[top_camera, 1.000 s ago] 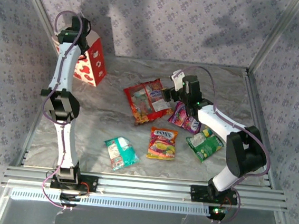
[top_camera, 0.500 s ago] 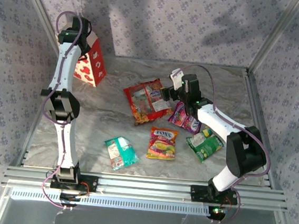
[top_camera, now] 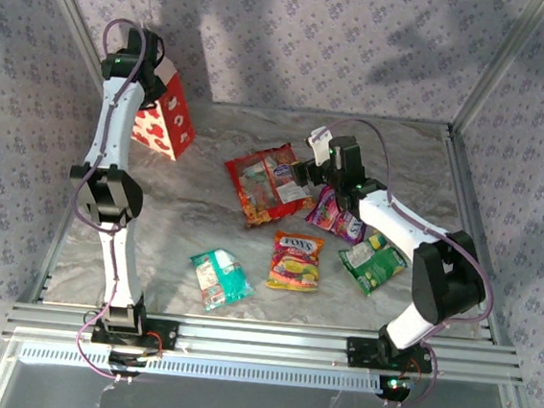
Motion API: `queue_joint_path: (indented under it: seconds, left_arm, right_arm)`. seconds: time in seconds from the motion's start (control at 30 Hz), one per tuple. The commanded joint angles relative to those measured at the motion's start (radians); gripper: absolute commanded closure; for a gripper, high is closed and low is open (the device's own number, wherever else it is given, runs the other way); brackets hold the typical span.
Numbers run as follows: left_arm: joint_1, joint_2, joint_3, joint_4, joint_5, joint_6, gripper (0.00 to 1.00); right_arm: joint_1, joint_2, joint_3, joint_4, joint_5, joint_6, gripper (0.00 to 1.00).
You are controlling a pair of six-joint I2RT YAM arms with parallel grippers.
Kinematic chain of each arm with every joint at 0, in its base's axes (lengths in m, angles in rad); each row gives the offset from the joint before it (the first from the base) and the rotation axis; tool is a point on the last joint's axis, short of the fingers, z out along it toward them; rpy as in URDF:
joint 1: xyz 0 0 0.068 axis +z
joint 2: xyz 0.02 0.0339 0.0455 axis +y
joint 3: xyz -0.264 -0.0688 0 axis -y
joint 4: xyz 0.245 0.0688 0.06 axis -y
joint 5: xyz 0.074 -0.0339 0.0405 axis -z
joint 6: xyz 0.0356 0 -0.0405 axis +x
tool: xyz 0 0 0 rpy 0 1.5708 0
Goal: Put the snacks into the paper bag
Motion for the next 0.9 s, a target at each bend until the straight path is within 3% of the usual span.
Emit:
queue_joint_path:
  seconds: [0.0, 0.13, 0.33, 0.4, 0.57, 0.87]
  left_arm:
    - [-0.002, -0.083, -0.002, -0.050, 0.066, 0.082, 0.76]
    - [-0.004, -0.117, -0.033, -0.082, 0.120, 0.135, 0.80]
    - [-0.003, -0.178, -0.120, -0.086, 0.107, 0.174, 0.80]
    - [0.000, -0.185, -0.137, -0.077, 0.097, 0.176, 0.69]
    - [0.002, -0.191, -0.119, -0.040, 0.139, 0.179, 0.60]
    - [0.012, -0.217, -0.101, 0.023, 0.111, 0.132, 0.54]
  right_arm:
    - [0.012, -0.036, 0.021, -0.021, -0.004, 0.014, 0.00]
    - [0.018, -0.047, 0.019, -0.029, 0.002, 0.024, 0.00]
    - [0.023, -0.059, 0.019, -0.039, 0.005, 0.034, 0.00]
    - [0.026, -0.063, 0.019, -0.042, 0.005, 0.032, 0.00]
    - [0.036, -0.078, 0.013, -0.045, 0.012, 0.026, 0.00]
    - [0.042, -0.063, 0.035, -0.056, 0.005, 0.018, 0.00]
